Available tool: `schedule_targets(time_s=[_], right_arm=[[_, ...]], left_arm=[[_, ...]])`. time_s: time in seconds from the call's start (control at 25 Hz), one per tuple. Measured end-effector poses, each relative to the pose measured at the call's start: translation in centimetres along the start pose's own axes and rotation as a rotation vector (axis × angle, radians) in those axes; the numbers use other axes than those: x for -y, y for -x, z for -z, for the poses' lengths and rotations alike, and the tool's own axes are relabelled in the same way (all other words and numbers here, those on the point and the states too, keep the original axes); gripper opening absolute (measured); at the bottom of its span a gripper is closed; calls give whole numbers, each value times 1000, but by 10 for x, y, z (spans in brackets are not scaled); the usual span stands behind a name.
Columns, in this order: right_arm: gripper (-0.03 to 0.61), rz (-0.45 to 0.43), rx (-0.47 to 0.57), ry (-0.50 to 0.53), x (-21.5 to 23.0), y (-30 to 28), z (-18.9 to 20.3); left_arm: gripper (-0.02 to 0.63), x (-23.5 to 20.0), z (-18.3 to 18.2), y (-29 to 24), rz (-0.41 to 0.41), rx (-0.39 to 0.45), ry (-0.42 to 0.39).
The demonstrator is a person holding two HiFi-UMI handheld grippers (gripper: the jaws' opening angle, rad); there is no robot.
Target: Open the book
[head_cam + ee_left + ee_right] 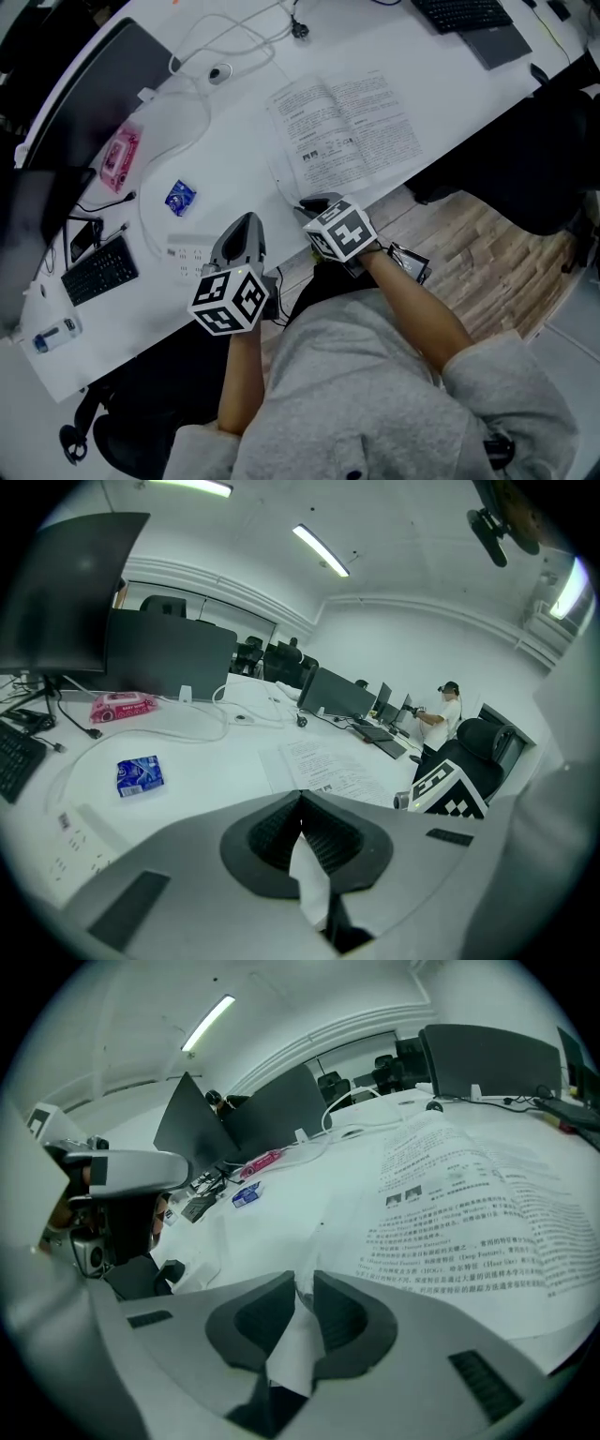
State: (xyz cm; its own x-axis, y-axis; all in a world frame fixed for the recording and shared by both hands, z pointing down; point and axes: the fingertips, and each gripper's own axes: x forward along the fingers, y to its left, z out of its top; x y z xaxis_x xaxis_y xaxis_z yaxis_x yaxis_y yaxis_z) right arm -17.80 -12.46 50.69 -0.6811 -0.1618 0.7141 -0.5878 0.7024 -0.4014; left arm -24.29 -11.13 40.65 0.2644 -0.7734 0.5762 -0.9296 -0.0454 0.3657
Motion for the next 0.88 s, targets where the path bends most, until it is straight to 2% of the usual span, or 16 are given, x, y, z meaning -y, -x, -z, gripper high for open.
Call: schedule_targets(time_s=[0.12,0.44,0.64,0.88], right_arm=[[69,-9,-5,8,-6,0,2],[69,-2,51,13,-15,15,3],[69,10,143,33,-15,46,-11],[60,63,258,81,-5,106,-34]], left_arm=[[5,4,-2,0,11,5,-1],[5,6,-5,6,-14,18,-41],[5,17,-9,5,-4,37,-70],[5,26,-10,7,-8,37,-159]])
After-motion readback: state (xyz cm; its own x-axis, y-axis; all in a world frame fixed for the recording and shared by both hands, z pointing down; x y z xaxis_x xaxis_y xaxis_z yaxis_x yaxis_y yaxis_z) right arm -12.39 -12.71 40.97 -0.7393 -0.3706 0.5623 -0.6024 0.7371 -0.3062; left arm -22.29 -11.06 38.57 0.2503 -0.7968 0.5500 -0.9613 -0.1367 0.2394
